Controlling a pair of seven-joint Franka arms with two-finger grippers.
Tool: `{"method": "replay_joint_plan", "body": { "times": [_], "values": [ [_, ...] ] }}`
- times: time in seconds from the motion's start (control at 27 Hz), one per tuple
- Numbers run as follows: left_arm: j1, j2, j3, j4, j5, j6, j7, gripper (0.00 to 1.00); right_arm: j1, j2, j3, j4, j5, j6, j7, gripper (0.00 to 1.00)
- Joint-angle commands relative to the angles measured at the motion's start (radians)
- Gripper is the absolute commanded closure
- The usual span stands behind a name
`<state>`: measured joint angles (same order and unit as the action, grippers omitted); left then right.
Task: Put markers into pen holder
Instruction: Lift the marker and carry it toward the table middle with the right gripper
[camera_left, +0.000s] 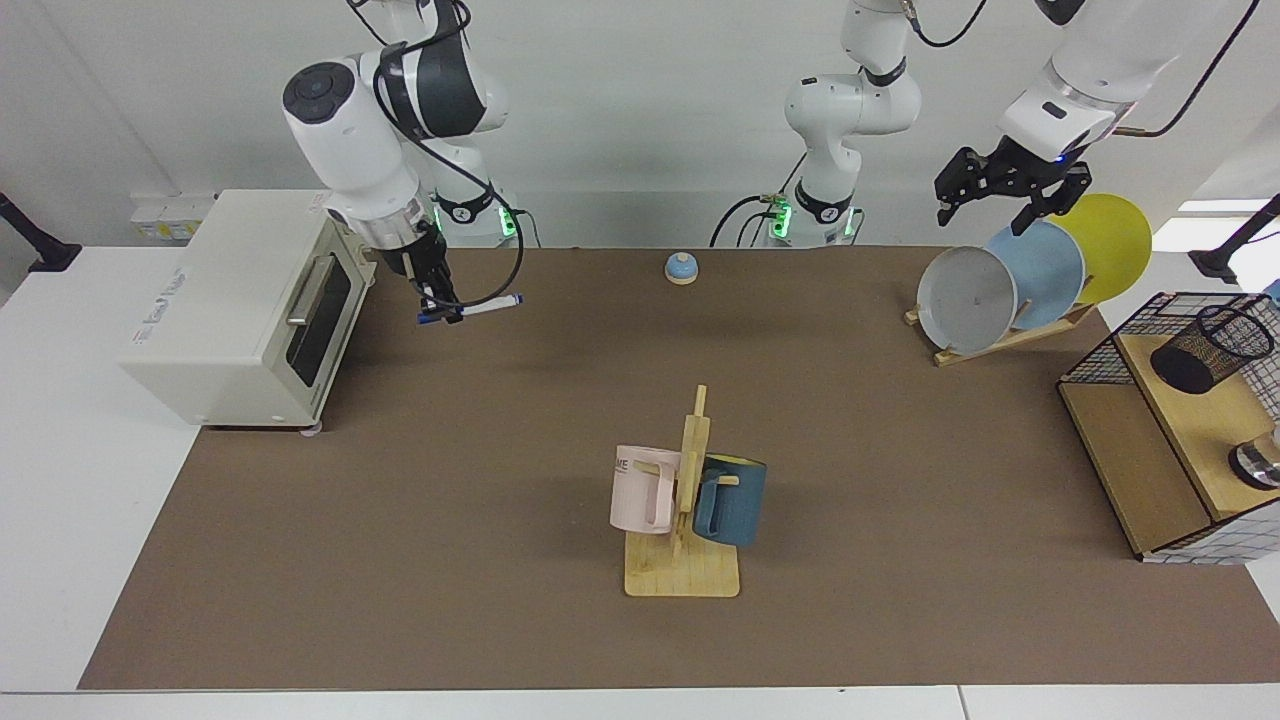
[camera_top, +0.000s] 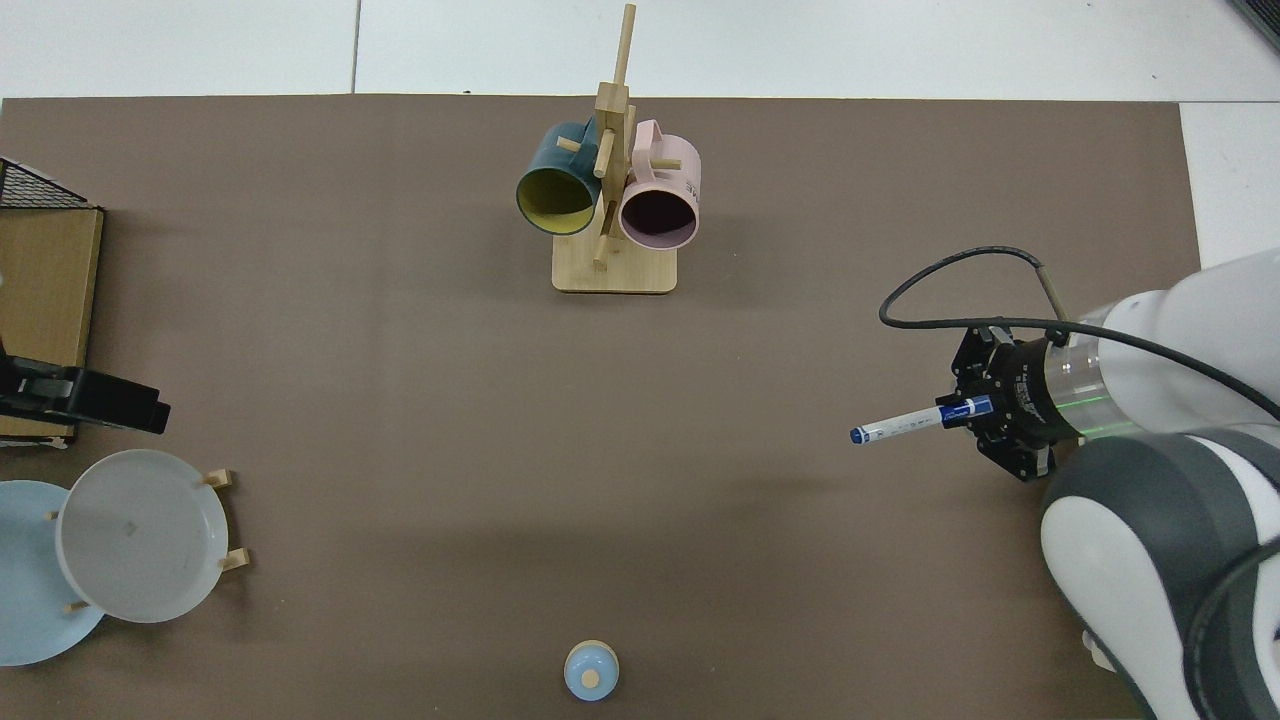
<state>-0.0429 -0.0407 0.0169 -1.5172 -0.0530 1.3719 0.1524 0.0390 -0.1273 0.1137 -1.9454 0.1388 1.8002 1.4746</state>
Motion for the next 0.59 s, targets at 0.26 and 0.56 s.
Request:
{"method": "replay_joint_plan", "body": {
  "times": [0.26,0.56],
  "values": [
    [0.02,-0.024,0.003,-0.027,-0.019,0.027,0.171,0.0,0.212,-0.052,0.003,0.06,0.015,-0.059,0.37,1.0],
    [0.018,-0.024,0.002,-0.027,-0.019,0.022,0.174,0.0,0.396,-0.04,0.012,0.111,0.018,0.017,0.644,1.0]
  ]
}}
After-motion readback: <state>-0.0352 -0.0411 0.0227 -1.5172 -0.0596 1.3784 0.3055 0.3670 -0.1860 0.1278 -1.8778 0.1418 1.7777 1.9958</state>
